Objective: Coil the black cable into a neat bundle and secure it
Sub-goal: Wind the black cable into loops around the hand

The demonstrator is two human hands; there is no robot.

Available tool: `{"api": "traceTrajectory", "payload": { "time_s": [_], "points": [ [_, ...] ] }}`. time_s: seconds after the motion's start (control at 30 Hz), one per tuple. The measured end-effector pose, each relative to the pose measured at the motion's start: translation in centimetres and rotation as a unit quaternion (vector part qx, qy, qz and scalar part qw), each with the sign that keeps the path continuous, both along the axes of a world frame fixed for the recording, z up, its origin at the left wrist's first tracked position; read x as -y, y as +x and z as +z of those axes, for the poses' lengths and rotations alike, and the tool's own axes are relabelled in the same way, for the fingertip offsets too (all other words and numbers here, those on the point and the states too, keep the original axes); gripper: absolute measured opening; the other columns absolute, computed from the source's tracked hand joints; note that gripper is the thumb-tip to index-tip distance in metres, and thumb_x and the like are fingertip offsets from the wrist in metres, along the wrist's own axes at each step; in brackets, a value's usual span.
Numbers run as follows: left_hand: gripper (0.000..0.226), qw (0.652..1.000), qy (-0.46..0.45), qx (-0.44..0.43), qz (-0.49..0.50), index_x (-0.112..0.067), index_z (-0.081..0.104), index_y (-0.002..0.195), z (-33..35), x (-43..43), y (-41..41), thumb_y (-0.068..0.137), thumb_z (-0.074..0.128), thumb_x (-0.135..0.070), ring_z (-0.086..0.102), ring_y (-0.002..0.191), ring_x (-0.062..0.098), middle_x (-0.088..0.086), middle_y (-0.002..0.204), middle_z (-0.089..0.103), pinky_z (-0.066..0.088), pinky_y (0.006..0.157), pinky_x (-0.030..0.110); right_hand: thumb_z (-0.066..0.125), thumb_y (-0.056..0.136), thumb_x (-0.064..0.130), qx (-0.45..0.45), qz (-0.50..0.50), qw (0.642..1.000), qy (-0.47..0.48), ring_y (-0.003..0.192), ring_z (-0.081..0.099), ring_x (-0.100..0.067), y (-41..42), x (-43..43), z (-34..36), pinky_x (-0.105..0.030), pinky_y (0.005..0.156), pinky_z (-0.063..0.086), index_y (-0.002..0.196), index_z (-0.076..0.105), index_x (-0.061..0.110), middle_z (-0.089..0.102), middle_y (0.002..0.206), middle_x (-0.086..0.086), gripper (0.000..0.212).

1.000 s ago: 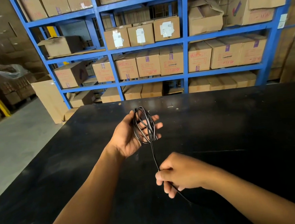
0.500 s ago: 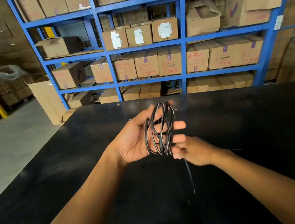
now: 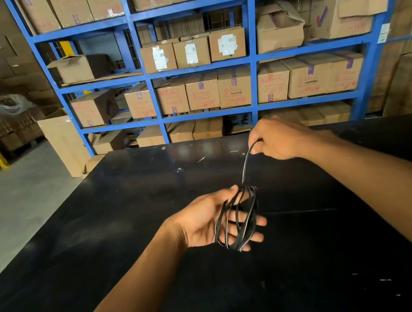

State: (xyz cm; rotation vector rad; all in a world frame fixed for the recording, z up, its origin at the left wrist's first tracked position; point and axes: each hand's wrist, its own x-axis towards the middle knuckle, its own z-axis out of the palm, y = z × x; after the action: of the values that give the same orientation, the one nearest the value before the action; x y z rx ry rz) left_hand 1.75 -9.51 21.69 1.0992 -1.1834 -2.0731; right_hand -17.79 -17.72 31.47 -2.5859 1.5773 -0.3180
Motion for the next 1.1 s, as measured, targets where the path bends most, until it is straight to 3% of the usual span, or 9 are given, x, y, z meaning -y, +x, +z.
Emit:
{"api": "traceTrajectory", "payload": {
  "time_s": [0.13,0.33,0.5,0.63,0.73,0.83,0.9,1.0,1.1],
  "points": [
    [0.049,0.994,0.007,0.012,0.108,-0.012,0.063,0.118,-1.1,1.5,0.5,0.101,0.036,-0.049,0.066,0.108,0.045,0.025,0.126,0.065,0.050,0.092,0.058,0.068,0.090,0.031,-0.032,0.006,0.999,-0.029,0.083,0.066,-0.024,0.7,-1.7,0.8,-0.043,0.078,0.056,0.096,0.076,0.022,0.072,0.091,-0.003,0.013],
    [0.054,0.972,-0.011,-0.004,0.236,-0.011,0.056,0.129,-1.5,3.2,0.6,0.102,0.032,-0.050,0.071,0.097,0.041,0.022,0.112,0.072,0.054,0.079,0.048,0.060,0.095,0.024,-0.033,0.019,0.999,-0.007,0.082,0.064,-0.026,2.5,-5.7,-0.2,-0.043,0.077,0.055,0.097,0.068,0.014,0.064,0.085,-0.004,0.013],
    [0.041,0.948,-0.041,-0.066,0.309,-0.018,0.061,0.090,-0.3,3.8,0.1,0.104,0.032,-0.045,0.071,0.055,0.025,0.012,0.076,0.074,0.054,0.070,0.042,0.053,0.092,0.010,0.011,0.002,1.000,-0.002,0.078,0.062,-0.030,3.3,-7.7,-2.9,-0.043,0.070,0.053,0.084,0.053,0.017,0.057,0.079,-0.005,0.011],
    [0.048,0.933,-0.029,-0.109,0.343,-0.011,0.064,0.095,0.6,3.9,-0.6,0.104,0.032,-0.046,0.061,0.045,0.016,0.009,0.078,0.073,0.050,0.047,0.025,0.051,0.091,0.009,0.082,-0.037,0.996,-0.005,0.087,0.067,-0.037,3.7,-8.9,-5.2,-0.040,0.068,0.051,0.085,0.049,0.022,0.065,0.087,-0.010,0.014],
    [0.061,0.930,-0.031,-0.124,0.345,-0.003,0.068,0.100,0.9,3.9,-1.1,0.104,0.028,-0.049,0.067,0.059,0.019,0.012,0.087,0.075,0.054,0.054,0.029,0.051,0.098,0.021,0.160,-0.063,0.985,-0.033,0.093,0.070,-0.032,4.1,-9.6,-7.2,-0.040,0.072,0.055,0.116,0.050,0.023,0.074,0.100,-0.004,0.018],
    [0.059,0.921,-0.026,-0.159,0.355,-0.002,0.065,0.113,1.1,4.0,-1.5,0.103,0.030,-0.049,0.070,0.091,0.031,0.018,0.108,0.073,0.056,0.082,0.043,0.049,0.100,0.032,0.204,-0.081,0.974,-0.053,0.090,0.070,-0.027,4.3,-10.1,-8.6,-0.034,0.065,0.049,0.112,0.051,0.022,0.074,0.096,0.000,0.016],
    [0.061,0.913,-0.017,-0.194,0.359,0.002,0.062,0.120,1.1,4.0,-1.7,0.103,0.030,-0.048,0.068,0.100,0.033,0.020,0.114,0.071,0.052,0.094,0.046,0.054,0.098,0.032,0.231,-0.085,0.966,-0.075,0.085,0.070,-0.027,4.4,-10.2,-9.4,-0.037,0.065,0.051,0.104,0.055,0.021,0.073,0.091,-0.001,0.013],
    [0.067,0.899,-0.002,-0.257,0.355,0.005,0.073,0.099,1.2,3.9,-1.9,0.103,0.030,-0.047,0.065,0.095,0.026,0.019,0.095,0.075,0.044,0.105,0.044,0.061,0.094,0.030,0.284,-0.102,0.951,-0.074,0.077,0.069,-0.023,4.7,-10.0,-10.4,-0.037,0.062,0.053,0.093,0.060,0.022,0.072,0.084,0.002,0.009],
    [0.057,0.884,0.009,-0.302,0.356,-0.003,0.069,0.104,1.4,3.9,-1.9,0.103,0.031,-0.045,0.067,0.074,0.020,0.009,0.080,0.072,0.048,0.090,0.039,0.068,0.089,0.032,0.336,-0.124,0.933,-0.041,0.072,0.069,-0.019,5.1,-9.7,-11.2,-0.038,0.063,0.056,0.086,0.065,0.022,0.074,0.078,0.005,0.010]
  ]
}}
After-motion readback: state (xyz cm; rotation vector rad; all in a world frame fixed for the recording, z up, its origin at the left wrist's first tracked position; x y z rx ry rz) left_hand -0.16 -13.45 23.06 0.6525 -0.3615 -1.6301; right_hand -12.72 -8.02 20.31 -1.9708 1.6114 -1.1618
